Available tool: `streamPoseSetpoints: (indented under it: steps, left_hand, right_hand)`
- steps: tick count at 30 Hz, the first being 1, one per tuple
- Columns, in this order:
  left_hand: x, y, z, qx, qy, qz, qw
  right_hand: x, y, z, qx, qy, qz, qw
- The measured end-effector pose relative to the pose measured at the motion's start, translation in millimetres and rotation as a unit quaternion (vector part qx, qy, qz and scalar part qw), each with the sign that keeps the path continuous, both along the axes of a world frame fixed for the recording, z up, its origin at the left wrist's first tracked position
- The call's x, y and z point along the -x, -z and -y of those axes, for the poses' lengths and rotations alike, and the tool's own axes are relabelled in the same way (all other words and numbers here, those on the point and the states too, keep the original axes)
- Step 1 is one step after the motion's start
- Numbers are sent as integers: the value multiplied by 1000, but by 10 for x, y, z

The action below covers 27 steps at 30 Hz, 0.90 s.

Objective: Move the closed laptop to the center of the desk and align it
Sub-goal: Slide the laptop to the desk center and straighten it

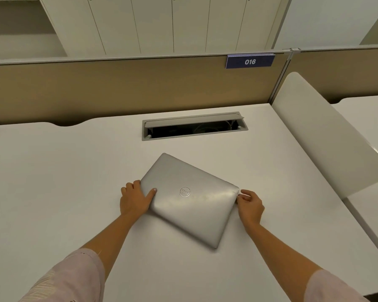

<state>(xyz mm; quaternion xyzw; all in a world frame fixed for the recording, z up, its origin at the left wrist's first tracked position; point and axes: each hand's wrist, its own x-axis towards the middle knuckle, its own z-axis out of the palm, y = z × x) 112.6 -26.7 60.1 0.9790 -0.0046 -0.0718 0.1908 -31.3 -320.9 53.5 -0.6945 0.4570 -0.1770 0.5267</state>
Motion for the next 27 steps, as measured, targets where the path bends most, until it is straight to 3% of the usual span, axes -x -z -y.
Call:
streamPoseSetpoints:
  steps: [6, 12, 17, 27]
  left_hand:
    - [-37, -32, 55, 58, 1, -35, 998]
    - [-117, -113, 52, 155, -28, -94, 983]
    - [-60, -226, -96, 223, -76, -123, 964]
    - [212, -283, -372, 197, -231, -101, 947]
  right_hand:
    - [151, -117, -472, -116, 49, -3, 992]
    - [270, -122, -825, -154, 40, 8, 987]
    - [173, -222, -754, -133, 27, 3, 991]
    - [-272, -245, -668, -63, -110, -32, 991]
